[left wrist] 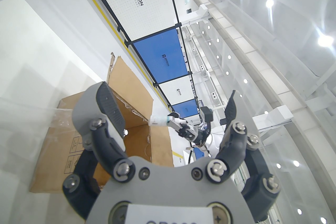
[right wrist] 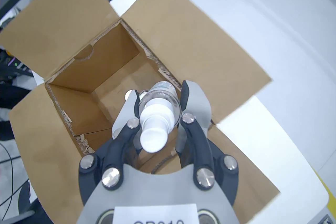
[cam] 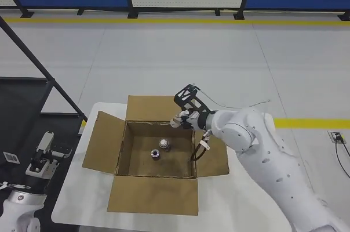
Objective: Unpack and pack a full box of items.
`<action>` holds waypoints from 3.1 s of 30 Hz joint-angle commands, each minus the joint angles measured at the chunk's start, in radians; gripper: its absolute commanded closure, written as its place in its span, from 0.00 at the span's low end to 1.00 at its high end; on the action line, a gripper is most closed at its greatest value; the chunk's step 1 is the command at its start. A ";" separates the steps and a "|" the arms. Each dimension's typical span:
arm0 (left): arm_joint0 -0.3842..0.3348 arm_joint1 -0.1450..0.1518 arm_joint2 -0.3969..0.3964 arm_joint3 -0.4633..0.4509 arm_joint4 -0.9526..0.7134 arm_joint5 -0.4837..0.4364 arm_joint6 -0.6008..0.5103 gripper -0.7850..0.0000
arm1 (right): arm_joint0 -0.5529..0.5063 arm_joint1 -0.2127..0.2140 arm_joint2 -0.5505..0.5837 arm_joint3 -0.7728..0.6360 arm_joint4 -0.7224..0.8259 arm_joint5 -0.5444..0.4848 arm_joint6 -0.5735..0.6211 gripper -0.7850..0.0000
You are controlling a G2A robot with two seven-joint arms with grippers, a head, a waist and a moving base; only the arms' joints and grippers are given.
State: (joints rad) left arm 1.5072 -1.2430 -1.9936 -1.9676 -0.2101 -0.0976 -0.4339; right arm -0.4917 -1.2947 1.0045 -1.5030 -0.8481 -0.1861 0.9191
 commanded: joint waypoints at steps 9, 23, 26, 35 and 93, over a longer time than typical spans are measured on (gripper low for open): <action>0.000 0.000 0.000 0.000 0.000 0.000 0.000 0.00 | -0.259 0.067 0.325 -0.251 -0.214 0.227 0.080 1.00; 0.000 0.000 0.000 0.000 0.000 0.000 0.000 0.00 | -0.237 0.086 0.423 0.189 -0.272 0.258 0.088 1.00; 0.000 0.000 0.000 0.000 0.000 0.000 0.000 0.00 | -0.215 0.086 0.417 0.282 -0.277 0.252 0.058 1.00; 0.000 0.000 0.000 0.000 0.000 0.000 0.000 0.00 | -0.170 0.085 0.395 0.410 -0.287 0.246 0.006 0.92; 0.000 0.000 0.000 0.000 0.000 0.000 0.000 0.00 | 0.212 -0.214 -0.456 0.623 0.164 0.035 -0.098 0.00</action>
State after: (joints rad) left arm 1.5072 -1.2430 -1.9936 -1.9676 -0.2101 -0.0976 -0.4339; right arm -0.2843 -1.4995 0.5551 -0.9098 -0.6887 -0.1491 0.8382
